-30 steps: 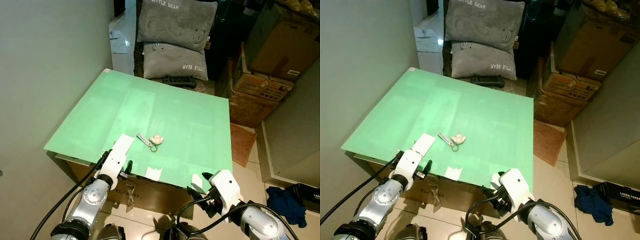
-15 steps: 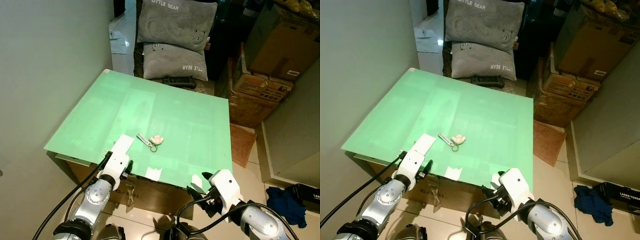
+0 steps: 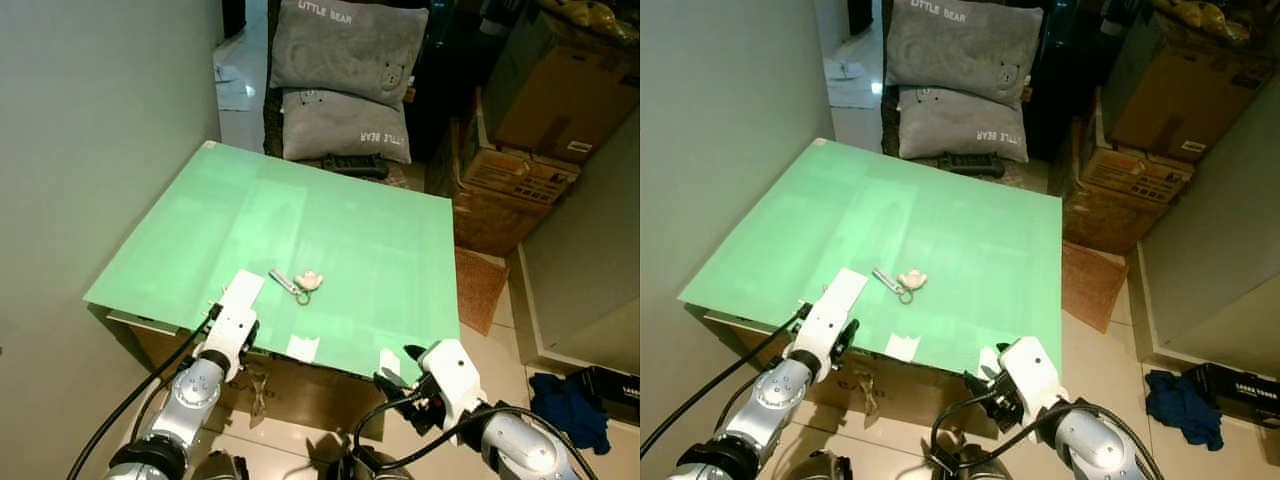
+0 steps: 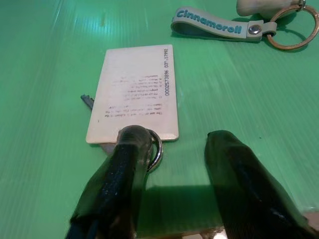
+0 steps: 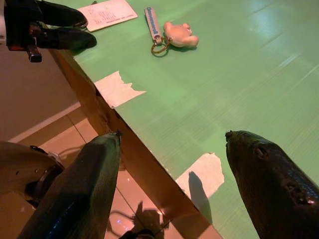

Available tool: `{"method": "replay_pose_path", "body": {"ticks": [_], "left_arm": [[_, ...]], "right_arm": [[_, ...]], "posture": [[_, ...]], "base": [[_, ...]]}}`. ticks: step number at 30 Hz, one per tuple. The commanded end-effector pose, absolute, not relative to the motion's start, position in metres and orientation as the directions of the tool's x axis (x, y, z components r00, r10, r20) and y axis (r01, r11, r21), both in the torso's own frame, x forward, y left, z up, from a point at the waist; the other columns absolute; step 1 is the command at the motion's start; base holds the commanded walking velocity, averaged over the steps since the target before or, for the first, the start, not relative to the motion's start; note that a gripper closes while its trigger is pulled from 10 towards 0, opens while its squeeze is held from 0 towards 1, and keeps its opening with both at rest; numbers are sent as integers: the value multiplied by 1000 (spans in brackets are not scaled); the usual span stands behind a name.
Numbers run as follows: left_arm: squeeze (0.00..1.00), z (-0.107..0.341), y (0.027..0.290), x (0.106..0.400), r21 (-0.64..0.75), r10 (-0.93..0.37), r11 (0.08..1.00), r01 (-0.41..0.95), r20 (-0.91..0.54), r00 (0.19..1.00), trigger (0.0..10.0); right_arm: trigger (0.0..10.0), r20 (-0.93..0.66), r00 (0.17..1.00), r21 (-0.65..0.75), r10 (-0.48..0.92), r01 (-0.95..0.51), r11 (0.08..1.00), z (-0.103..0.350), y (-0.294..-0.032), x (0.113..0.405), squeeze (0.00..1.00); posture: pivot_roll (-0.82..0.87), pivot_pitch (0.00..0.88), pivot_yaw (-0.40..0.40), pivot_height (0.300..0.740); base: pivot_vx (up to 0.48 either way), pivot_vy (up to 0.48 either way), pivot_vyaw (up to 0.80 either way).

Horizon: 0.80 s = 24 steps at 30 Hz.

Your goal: Hang keys on a hook

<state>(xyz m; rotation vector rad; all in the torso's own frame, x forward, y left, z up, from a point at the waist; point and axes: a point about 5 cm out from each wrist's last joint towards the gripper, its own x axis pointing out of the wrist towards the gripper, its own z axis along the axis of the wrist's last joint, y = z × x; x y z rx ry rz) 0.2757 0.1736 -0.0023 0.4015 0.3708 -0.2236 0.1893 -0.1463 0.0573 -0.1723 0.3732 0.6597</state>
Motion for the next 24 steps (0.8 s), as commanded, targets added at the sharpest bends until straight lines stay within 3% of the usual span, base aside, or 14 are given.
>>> {"method": "replay_pose_path", "body": {"ticks": [1, 11, 24], "left_arm": [[0, -10, 181, 271, 338, -87, 906, 255, -441, 893, 0], [0, -6, 182, 272, 309, -107, 917, 253, -422, 900, 0], [0, 37, 184, 281, 302, -223, 906, 297, -256, 941, 0]], "right_arm": [[10000, -409, 728, -40, 550, -617, 786, 55, -152, 187, 0], [10000, -409, 731, -44, 546, -613, 789, 55, -153, 189, 0], [10000, -405, 736, -47, 542, -609, 792, 53, -152, 196, 0]], "posture": [[-91, 135, -118, 696], [-90, 132, -116, 696], [-63, 114, -108, 696]], "base": [[0, 0, 0], [0, 0, 0], [0, 0, 0]]}}
